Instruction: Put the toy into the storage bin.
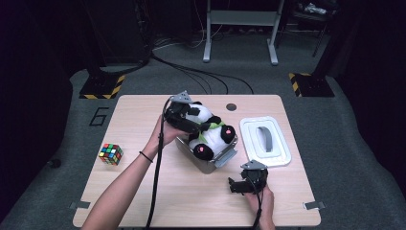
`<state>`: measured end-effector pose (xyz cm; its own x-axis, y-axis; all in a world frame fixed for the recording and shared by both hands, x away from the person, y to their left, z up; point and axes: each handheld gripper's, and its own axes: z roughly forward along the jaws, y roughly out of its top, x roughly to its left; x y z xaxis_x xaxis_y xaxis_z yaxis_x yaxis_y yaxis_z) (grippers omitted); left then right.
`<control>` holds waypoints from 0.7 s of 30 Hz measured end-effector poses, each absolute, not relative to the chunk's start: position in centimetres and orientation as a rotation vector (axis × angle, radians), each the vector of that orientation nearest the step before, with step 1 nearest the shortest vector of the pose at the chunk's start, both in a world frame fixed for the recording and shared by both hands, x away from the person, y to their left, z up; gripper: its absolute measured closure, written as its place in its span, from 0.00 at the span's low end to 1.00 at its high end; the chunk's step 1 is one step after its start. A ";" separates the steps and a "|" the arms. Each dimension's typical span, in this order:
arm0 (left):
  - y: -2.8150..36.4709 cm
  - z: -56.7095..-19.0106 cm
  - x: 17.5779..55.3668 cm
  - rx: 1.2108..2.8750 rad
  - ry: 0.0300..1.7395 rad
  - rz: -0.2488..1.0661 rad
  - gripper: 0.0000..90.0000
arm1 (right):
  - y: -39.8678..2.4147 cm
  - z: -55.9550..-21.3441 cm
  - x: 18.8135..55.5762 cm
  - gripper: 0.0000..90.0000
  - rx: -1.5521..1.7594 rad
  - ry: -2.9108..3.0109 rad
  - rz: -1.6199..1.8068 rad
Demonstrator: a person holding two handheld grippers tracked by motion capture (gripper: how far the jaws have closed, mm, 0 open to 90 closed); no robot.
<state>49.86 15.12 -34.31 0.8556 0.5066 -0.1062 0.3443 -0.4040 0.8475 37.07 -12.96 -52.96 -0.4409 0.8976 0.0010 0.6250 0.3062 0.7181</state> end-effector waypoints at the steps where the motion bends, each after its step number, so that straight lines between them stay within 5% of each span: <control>1: 15.3 -34.3 50.2 2.022 0.649 0.212 0.17 | -13.0 -53.0 37.1 0.00 1.357 2.178 0.923; 15: 14.5 -38.4 52.7 2.115 0.810 0.190 0.16 | -13.0 -53.0 37.1 0.00 1.356 2.179 0.924; 21: 14.8 -37.2 51.8 2.091 0.793 0.224 0.14 | -13.0 -53.0 37.1 0.00 1.359 2.179 0.924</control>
<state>51.82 14.82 -37.21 0.7813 0.6117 -0.1243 0.4563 -0.4238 0.7824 37.07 -12.96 -52.96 -0.4411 0.8975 0.0027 0.6258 0.3054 0.7177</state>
